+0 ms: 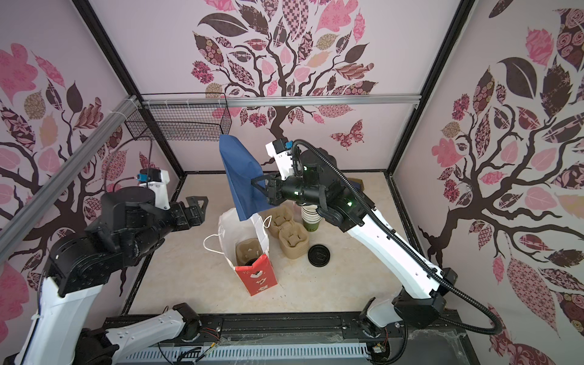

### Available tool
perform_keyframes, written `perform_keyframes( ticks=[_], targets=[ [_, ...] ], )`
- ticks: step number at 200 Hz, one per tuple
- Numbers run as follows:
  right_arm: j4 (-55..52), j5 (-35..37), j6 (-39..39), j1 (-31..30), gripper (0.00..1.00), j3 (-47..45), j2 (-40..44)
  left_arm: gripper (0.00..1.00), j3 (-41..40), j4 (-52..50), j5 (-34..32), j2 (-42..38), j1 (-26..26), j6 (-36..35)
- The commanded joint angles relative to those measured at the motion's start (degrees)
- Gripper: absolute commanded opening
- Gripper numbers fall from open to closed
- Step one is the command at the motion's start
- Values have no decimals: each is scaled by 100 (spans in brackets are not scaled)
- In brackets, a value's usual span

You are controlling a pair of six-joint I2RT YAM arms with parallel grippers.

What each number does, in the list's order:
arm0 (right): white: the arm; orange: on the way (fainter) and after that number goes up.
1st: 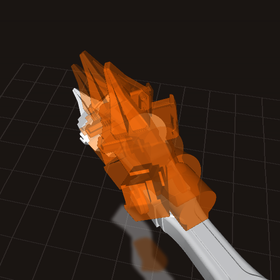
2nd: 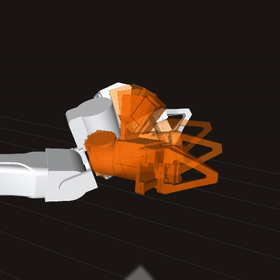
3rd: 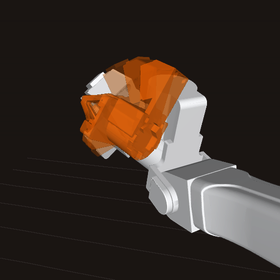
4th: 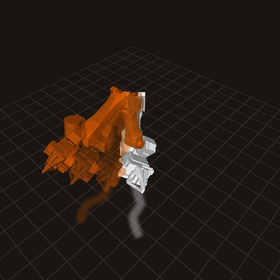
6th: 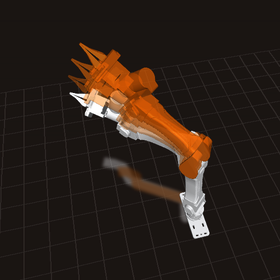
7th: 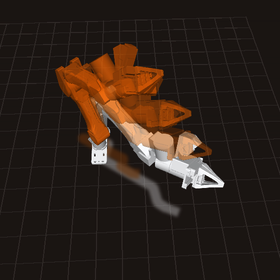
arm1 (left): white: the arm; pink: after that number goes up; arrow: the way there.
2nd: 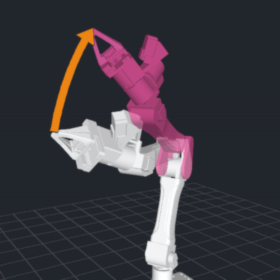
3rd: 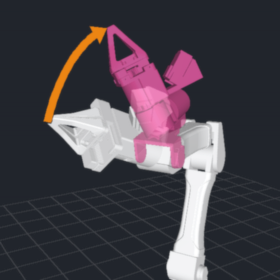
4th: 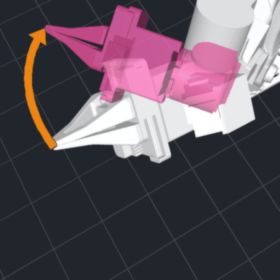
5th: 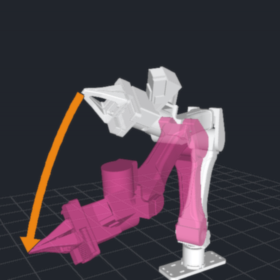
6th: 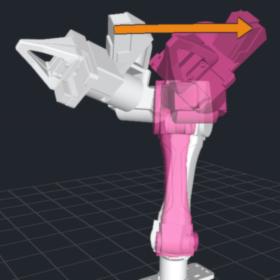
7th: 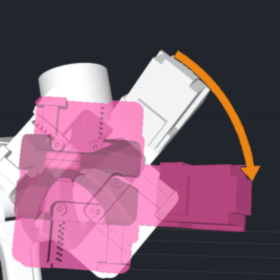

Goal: Pack a coffee takeout order
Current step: Place the napkin in the takeout bag.

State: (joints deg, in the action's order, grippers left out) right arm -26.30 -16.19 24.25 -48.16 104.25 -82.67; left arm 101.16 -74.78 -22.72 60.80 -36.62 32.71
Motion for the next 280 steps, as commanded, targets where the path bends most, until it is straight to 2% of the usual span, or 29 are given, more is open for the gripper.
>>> perform_keyframes(
  ticks=[1, 6, 35, 58, 87, 117, 147, 174, 228, 259, 280],
  targets=[
    [-303, 922, 1024, -185, 0, 244, -93, 95, 140, -1029, 590, 85, 6, 1093],
    [-331, 1000, 1121, -212, 0, 249, -103, 98, 90, -1059, 694, 83, 6, 1163],
    [-474, 1271, 1425, -255, 0, 155, -50, 98, -473, -997, 1475, 79, 53, 1217],
    [-705, 1416, 1305, -255, 0, 189, -9, 98, -644, -1245, 2063, 341, 519, 1240],
    [-787, 1492, 1201, -258, 0, 166, 75, 98, -1086, -1098, 2159, 350, 800, 1242],
    [-847, 1513, 1156, -256, 0, 161, 85, 97, -1394, -656, 2344, 438, 815, 1194],
    [-937, 1510, 1162, -255, 0, 165, 76, 73, -1567, -498, 2003, 523, 823, 1303],
    [-991, 1466, 1152, -255, 0, 175, 45, 67, -1891, -256, 2091, 529, 850, 1433],
    [-1184, 1363, 1204, -255, 0, 307, -87, 26, -2004, -73, 1981, 512, 861, 1527],
    [-1507, 1193, 1358, -293, 0, 642, -355, 9, -2106, 51, 2048, 443, 863, 1653],
    [-1797, 1318, 1394, -474, 0, 1014, -636, 2, -2235, 138, 2118, 366, 858, 1736]
  ],
)
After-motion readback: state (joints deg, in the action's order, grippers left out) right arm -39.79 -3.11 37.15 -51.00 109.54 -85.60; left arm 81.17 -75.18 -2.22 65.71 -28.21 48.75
